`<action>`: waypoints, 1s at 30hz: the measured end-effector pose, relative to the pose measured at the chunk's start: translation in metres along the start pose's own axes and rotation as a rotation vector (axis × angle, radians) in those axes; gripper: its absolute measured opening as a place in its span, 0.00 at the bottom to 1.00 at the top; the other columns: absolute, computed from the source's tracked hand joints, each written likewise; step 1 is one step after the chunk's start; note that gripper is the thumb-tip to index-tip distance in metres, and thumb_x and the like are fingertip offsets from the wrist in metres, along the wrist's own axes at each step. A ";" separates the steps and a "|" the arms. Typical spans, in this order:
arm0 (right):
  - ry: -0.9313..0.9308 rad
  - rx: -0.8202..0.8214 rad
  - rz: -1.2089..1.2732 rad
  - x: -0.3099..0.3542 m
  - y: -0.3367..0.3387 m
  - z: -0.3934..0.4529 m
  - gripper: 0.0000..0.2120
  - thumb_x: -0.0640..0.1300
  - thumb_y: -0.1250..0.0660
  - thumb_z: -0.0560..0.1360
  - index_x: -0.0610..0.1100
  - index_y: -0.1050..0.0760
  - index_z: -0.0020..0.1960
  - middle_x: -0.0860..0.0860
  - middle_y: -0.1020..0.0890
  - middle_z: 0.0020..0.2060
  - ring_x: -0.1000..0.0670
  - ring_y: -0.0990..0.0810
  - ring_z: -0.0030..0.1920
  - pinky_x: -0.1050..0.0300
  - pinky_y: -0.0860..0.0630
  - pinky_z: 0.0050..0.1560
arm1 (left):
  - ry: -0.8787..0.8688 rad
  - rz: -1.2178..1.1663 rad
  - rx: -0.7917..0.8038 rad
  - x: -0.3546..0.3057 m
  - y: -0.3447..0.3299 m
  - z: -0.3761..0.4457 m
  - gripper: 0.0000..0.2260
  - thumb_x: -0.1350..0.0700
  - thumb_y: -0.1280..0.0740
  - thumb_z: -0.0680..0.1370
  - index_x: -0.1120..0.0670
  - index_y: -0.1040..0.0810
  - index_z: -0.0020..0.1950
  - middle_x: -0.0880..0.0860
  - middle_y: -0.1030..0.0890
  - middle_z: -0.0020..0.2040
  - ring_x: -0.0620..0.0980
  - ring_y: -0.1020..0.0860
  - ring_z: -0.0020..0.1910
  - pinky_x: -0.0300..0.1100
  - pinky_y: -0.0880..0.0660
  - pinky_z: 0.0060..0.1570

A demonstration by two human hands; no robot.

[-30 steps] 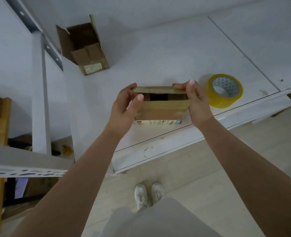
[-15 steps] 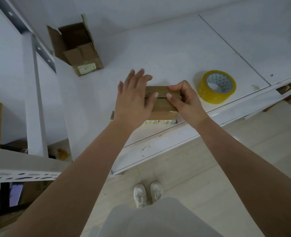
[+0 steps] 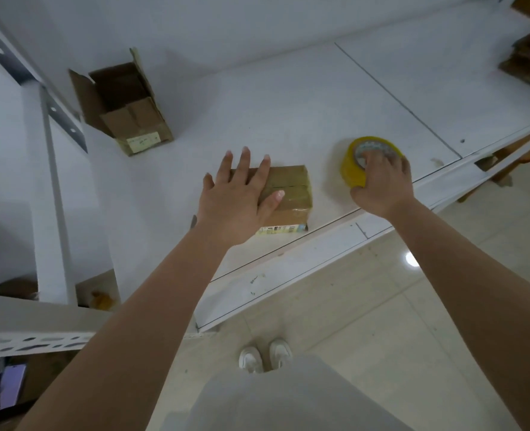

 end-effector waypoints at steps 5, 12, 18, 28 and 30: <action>0.024 0.059 -0.164 -0.009 -0.022 0.001 0.29 0.39 0.33 0.72 0.39 0.38 0.71 0.40 0.30 0.67 0.37 0.39 0.71 0.41 0.49 0.74 | 0.011 0.019 -0.028 0.002 0.005 0.000 0.28 0.37 0.63 0.79 0.43 0.57 0.79 0.51 0.55 0.81 0.58 0.58 0.79 0.66 0.54 0.72; 0.043 -0.132 -0.085 -0.012 0.003 0.007 0.17 0.40 0.36 0.78 0.42 0.29 0.66 0.39 0.20 0.57 0.38 0.29 0.66 0.46 0.51 0.75 | 0.018 0.055 0.020 -0.020 0.008 0.003 0.26 0.45 0.58 0.84 0.53 0.56 0.80 0.54 0.57 0.80 0.57 0.62 0.78 0.59 0.61 0.74; 0.110 -0.005 0.591 0.014 0.050 -0.003 0.09 0.40 0.35 0.78 0.37 0.24 0.55 0.43 0.20 0.45 0.42 0.19 0.47 0.53 0.25 0.48 | 0.014 -0.093 -0.001 -0.029 0.014 0.006 0.25 0.52 0.49 0.85 0.57 0.53 0.79 0.60 0.51 0.80 0.57 0.56 0.79 0.53 0.56 0.75; 0.432 0.202 0.827 0.091 0.084 -0.043 0.10 0.36 0.35 0.79 0.36 0.24 0.59 0.44 0.18 0.48 0.49 0.19 0.45 0.53 0.22 0.49 | 0.178 -1.165 -0.008 -0.018 0.028 -0.003 0.45 0.25 0.38 0.62 0.38 0.41 0.76 0.47 0.36 0.77 0.50 0.44 0.77 0.54 0.45 0.75; 0.495 0.186 0.797 0.103 0.088 -0.045 0.09 0.36 0.34 0.78 0.38 0.24 0.58 0.48 0.19 0.46 0.53 0.20 0.44 0.60 0.23 0.47 | 0.148 -1.119 -0.030 -0.020 0.029 0.000 0.46 0.21 0.42 0.60 0.37 0.42 0.76 0.47 0.32 0.74 0.52 0.42 0.77 0.55 0.43 0.74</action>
Point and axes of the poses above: each hand's wrist, its own z-axis towards the middle knuckle, its own y-axis out of the back of the hand, x = y × z, the point moved 8 cm from there along z, towards the middle knuckle
